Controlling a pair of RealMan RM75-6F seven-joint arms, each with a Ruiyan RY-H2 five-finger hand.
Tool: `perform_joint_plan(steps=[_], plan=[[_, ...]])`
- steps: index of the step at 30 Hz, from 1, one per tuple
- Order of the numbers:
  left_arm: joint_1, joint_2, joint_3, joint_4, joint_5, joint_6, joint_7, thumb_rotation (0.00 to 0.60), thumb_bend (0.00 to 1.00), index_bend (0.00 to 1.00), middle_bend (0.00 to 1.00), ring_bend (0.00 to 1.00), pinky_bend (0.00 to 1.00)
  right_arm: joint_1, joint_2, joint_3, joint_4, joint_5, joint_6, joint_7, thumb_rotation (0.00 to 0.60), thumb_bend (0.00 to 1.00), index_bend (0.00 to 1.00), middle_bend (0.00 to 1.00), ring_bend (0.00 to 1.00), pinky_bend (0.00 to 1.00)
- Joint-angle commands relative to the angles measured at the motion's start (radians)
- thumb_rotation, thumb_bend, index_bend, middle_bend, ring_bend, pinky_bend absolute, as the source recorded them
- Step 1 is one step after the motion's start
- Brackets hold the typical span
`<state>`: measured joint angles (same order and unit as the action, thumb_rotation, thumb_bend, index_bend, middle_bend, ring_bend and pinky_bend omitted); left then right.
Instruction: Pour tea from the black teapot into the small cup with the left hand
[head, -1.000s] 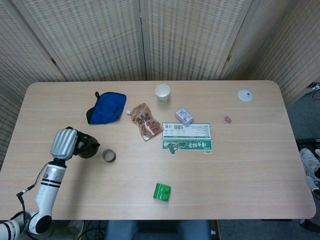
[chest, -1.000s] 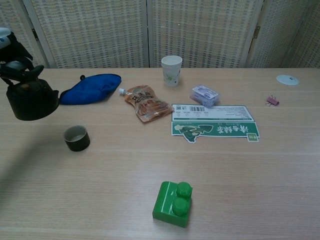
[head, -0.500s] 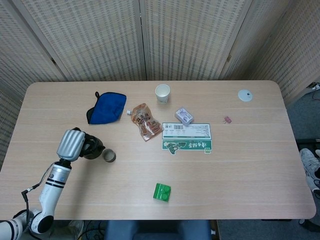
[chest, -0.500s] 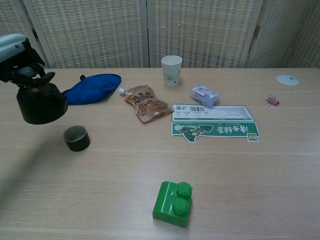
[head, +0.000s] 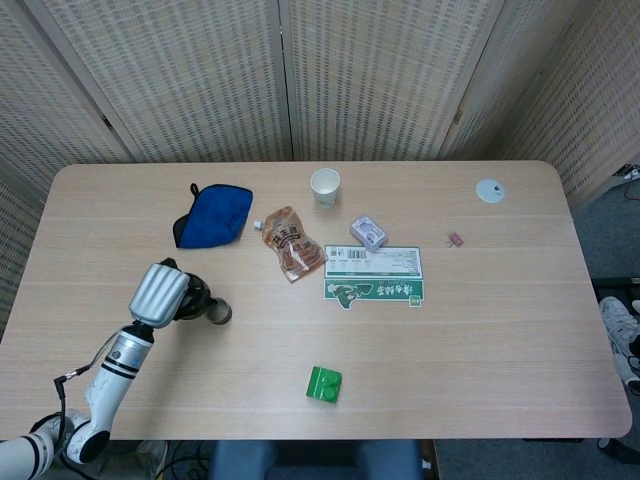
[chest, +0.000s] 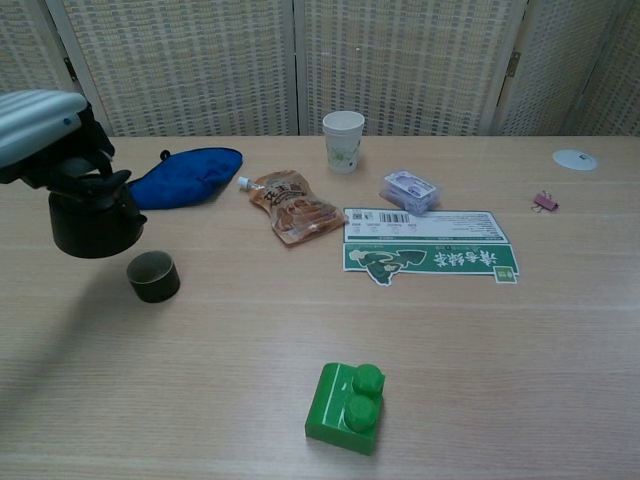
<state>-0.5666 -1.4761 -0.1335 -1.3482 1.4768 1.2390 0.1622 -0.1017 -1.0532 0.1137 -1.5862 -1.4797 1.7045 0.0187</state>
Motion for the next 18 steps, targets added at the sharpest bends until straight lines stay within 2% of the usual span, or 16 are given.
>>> perform_joint_plan(steps=[1, 18], plan=[[-0.003, -0.006, 0.005, 0.012, 0.008, 0.002, 0.003, 0.503, 0.45, 1.00, 1.00, 0.98, 0.50, 0.000, 0.000, 0.000, 0.000, 0.000, 0.000, 0.000, 0.600, 0.19, 0.26, 0.32, 0.24, 0.16], [-0.013, -0.055, 0.041, 0.154, 0.085, 0.041, 0.026, 0.503, 0.45, 1.00, 1.00, 0.98, 0.50, 0.005, 0.001, 0.003, -0.008, -0.001, -0.008, -0.012, 0.600, 0.19, 0.26, 0.32, 0.24, 0.16]])
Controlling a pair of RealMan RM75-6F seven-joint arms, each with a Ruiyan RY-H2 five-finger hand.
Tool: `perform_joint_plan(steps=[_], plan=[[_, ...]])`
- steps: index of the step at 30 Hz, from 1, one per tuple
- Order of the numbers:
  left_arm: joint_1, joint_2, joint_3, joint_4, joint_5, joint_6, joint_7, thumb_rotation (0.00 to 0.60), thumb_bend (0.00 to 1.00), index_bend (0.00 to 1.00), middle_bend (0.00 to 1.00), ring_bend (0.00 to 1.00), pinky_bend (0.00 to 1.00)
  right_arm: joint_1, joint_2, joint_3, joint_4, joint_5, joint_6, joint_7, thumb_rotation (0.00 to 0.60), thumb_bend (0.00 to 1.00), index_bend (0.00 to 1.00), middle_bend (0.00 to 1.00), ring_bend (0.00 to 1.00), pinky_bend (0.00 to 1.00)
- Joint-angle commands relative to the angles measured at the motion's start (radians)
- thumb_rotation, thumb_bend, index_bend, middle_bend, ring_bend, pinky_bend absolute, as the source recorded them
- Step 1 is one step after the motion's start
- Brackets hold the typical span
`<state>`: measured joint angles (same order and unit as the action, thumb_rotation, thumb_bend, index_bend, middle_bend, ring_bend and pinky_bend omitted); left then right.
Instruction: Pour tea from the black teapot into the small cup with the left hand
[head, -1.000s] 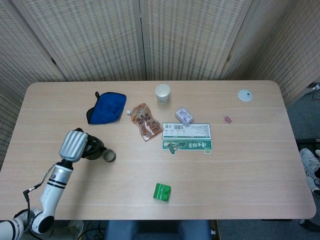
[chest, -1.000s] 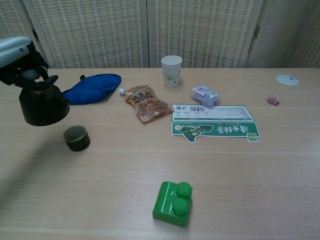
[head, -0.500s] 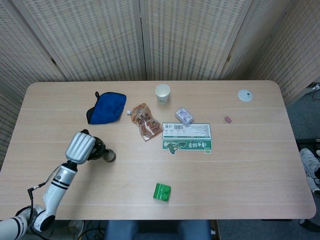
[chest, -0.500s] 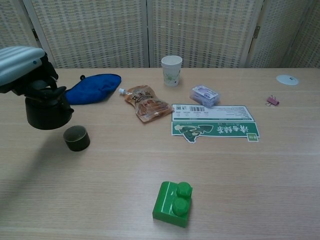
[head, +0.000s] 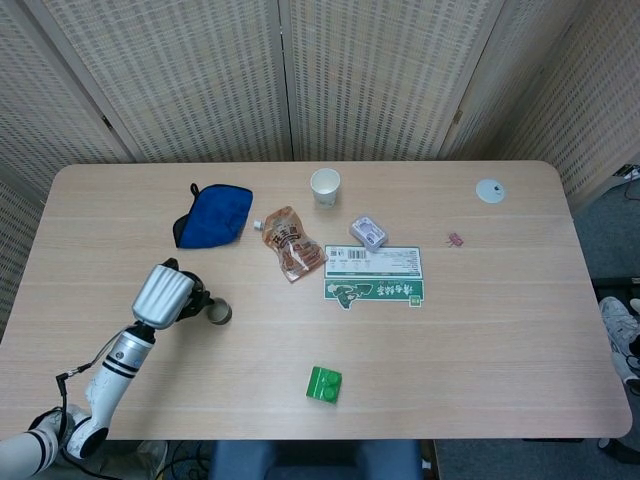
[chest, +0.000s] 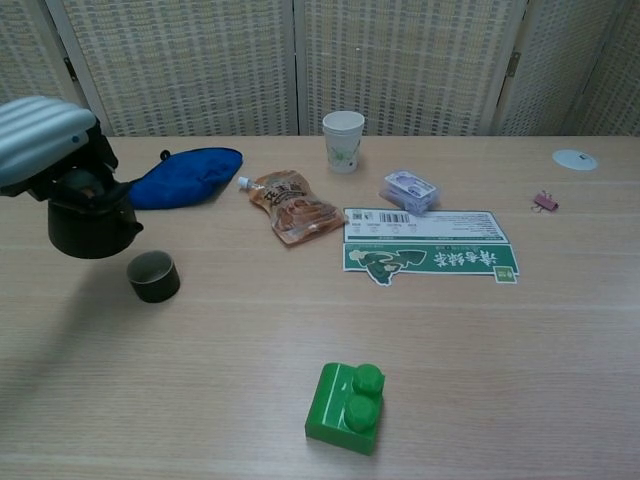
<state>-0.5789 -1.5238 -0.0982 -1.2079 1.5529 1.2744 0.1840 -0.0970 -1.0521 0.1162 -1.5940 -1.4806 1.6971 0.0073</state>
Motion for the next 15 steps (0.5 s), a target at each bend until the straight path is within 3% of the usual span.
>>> perform_joint_plan(steps=[1, 15], plan=[[-0.001, -0.012, 0.008, 0.025, 0.015, 0.010, 0.010, 0.503, 0.45, 1.00, 1.00, 0.98, 0.50, 0.000, 0.000, 0.000, 0.000, 0.001, 0.000, -0.001, 0.600, 0.19, 0.26, 0.32, 0.24, 0.16], [0.000, -0.063, 0.038, 0.126, 0.073, 0.057, 0.076, 0.507, 0.45, 1.00, 1.00, 0.98, 0.50, 0.000, 0.000, 0.000, -0.004, 0.002, -0.002, -0.007, 0.600, 0.19, 0.26, 0.32, 0.24, 0.16]])
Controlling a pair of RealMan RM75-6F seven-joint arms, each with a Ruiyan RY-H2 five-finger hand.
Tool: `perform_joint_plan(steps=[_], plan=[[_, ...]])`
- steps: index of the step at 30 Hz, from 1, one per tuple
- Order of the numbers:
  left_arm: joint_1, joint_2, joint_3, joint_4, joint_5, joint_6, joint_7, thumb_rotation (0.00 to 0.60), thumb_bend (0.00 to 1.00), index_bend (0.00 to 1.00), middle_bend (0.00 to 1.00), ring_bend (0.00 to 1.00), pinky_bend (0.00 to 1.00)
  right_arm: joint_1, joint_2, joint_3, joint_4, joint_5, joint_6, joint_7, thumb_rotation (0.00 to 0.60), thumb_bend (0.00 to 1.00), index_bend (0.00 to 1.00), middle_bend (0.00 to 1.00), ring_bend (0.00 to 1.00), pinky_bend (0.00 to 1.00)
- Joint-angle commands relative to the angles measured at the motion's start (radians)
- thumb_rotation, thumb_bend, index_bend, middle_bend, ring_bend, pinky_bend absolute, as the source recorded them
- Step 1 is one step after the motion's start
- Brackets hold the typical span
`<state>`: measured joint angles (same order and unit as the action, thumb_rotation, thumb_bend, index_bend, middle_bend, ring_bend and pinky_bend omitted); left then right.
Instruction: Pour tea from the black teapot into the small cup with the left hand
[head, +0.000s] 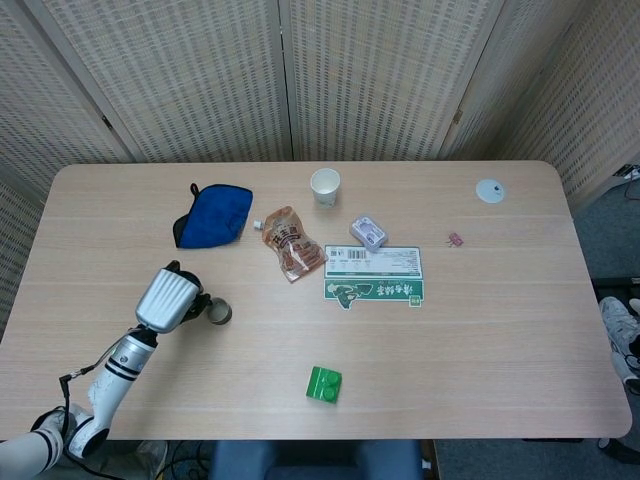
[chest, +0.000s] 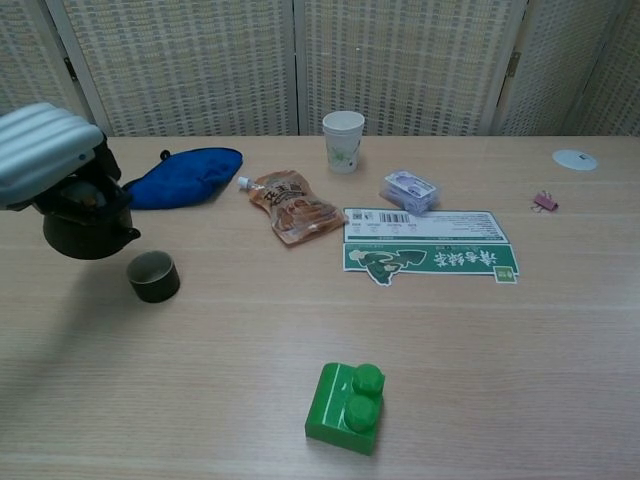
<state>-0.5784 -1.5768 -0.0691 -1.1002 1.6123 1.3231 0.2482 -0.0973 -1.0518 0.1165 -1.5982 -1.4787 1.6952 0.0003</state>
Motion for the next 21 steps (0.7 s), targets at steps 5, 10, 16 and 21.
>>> perform_joint_plan(steps=[5, 10, 16, 21], plan=[[-0.005, -0.025, 0.018, 0.050, 0.034, 0.020, 0.025, 0.506, 0.45, 1.00, 1.00, 0.98, 0.50, -0.002, 0.000, 0.001, -0.001, 0.002, 0.002, 0.001, 0.600, 0.19, 0.26, 0.32, 0.24, 0.16], [-0.007, -0.033, 0.025, 0.070, 0.046, 0.025, 0.034, 0.507, 0.45, 1.00, 1.00, 0.98, 0.50, -0.005, 0.001, 0.000, 0.001, 0.003, 0.004, 0.003, 0.600, 0.19, 0.26, 0.32, 0.24, 0.16], [-0.010, -0.042, 0.034, 0.097, 0.067, 0.040, 0.053, 0.506, 0.45, 1.00, 1.00, 0.97, 0.50, -0.005, 0.000, 0.000, 0.004, 0.004, 0.003, 0.005, 0.600, 0.19, 0.26, 0.32, 0.24, 0.16], [-0.012, -0.046, 0.036, 0.108, 0.071, 0.043, 0.059, 0.506, 0.45, 1.00, 1.00, 0.97, 0.50, -0.004, -0.001, 0.001, 0.005, 0.004, 0.002, 0.006, 0.600, 0.19, 0.26, 0.32, 0.24, 0.16]])
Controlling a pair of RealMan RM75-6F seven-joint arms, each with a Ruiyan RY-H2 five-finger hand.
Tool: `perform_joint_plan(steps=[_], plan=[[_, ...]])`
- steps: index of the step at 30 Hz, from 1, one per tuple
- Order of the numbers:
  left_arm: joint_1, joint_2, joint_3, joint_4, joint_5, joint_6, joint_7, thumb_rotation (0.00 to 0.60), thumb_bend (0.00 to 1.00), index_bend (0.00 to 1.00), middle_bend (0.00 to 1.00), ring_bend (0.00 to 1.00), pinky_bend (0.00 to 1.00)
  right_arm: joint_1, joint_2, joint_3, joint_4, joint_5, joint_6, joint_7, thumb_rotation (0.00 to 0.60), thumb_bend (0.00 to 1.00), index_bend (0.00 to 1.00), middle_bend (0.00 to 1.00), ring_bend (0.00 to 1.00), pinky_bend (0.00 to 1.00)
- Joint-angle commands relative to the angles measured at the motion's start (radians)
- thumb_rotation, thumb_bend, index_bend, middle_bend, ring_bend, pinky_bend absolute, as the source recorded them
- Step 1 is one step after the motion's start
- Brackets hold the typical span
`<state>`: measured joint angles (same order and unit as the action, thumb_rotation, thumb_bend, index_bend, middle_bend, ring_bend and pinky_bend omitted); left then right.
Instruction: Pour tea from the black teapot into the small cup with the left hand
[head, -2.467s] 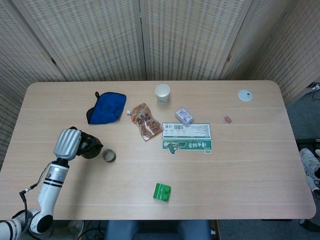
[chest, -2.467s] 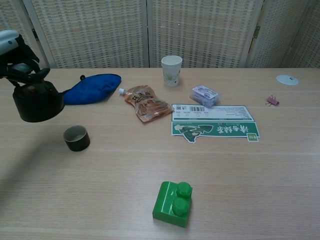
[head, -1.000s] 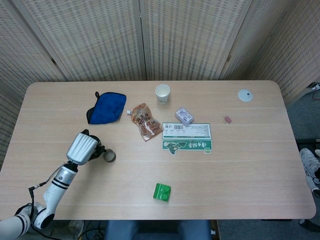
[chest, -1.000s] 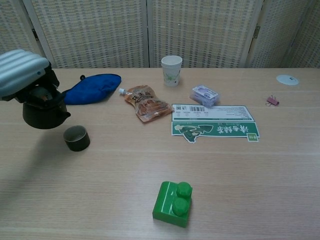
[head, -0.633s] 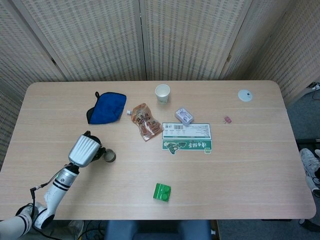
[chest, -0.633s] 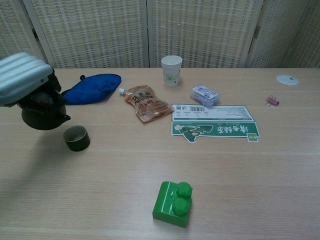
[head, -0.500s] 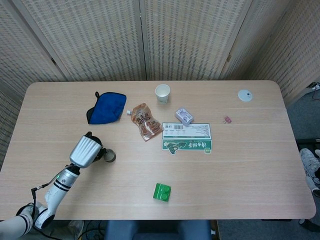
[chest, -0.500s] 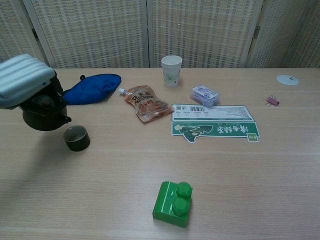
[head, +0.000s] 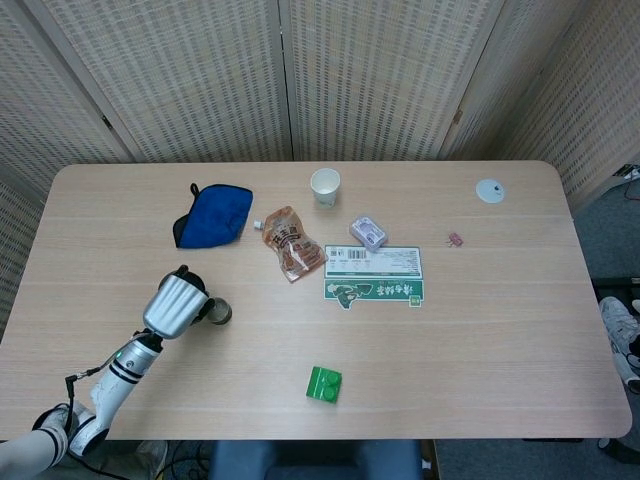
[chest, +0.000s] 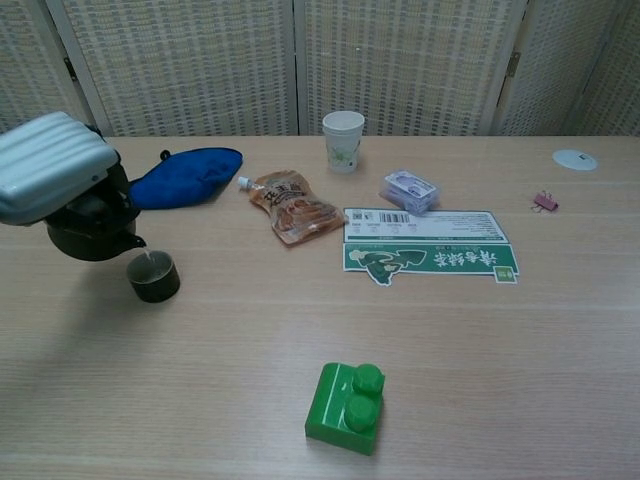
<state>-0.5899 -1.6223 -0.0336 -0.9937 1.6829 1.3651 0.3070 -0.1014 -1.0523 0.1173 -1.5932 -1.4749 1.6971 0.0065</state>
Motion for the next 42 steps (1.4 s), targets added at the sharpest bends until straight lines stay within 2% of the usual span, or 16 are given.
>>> perform_joint_plan(steps=[1, 29, 42], plan=[[-0.001, -0.001, 0.000, 0.002, 0.002, 0.002, 0.000, 0.506, 0.45, 1.00, 1.00, 0.97, 0.50, 0.000, 0.000, 0.000, 0.001, 0.000, 0.000, 0.000, 0.600, 0.19, 0.26, 0.32, 0.24, 0.16], [-0.010, -0.006, 0.013, 0.036, 0.025, 0.013, 0.034, 0.519, 0.45, 1.00, 1.00, 0.97, 0.50, -0.001, 0.000, 0.003, 0.006, 0.001, 0.002, 0.008, 0.600, 0.19, 0.26, 0.32, 0.24, 0.16], [-0.013, -0.011, 0.020, 0.065, 0.039, 0.024, 0.050, 0.546, 0.45, 1.00, 1.00, 0.97, 0.50, 0.000, -0.001, 0.002, 0.004, 0.000, -0.001, 0.007, 0.600, 0.19, 0.26, 0.32, 0.24, 0.16]])
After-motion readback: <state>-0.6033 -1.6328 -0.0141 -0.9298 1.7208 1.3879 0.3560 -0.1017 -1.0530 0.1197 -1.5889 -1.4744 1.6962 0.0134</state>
